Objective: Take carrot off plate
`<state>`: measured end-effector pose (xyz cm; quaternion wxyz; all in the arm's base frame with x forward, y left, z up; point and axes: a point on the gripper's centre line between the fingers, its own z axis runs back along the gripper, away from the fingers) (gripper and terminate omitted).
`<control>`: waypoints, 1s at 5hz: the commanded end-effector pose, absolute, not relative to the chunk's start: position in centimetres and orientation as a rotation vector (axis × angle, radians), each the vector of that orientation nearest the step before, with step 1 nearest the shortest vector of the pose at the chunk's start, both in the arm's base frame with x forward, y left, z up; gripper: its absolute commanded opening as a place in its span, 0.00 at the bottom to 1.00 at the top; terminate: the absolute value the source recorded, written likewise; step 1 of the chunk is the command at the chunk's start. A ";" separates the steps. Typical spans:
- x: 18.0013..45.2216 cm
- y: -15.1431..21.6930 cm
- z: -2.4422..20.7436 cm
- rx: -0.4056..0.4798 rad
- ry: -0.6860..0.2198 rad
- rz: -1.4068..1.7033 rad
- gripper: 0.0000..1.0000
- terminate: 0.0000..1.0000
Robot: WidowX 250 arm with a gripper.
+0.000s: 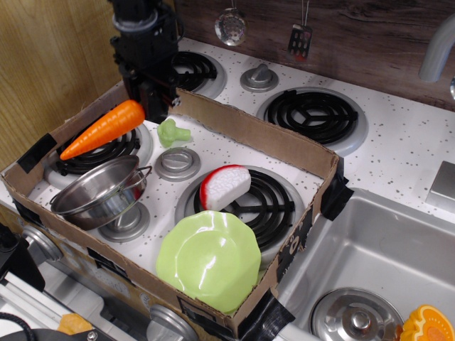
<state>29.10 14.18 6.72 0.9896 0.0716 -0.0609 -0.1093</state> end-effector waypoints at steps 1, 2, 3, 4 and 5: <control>28.6 17.7 5.2 0.229 -0.131 -0.146 0.00 0.00; 28.0 18.5 4.9 0.273 -0.133 -0.142 0.00 0.00; 27.5 18.6 5.0 0.286 -0.137 -0.107 1.00 0.00; 27.4 18.2 5.4 0.316 -0.144 -0.115 1.00 0.00; 27.6 17.9 6.3 0.345 -0.167 -0.123 1.00 0.00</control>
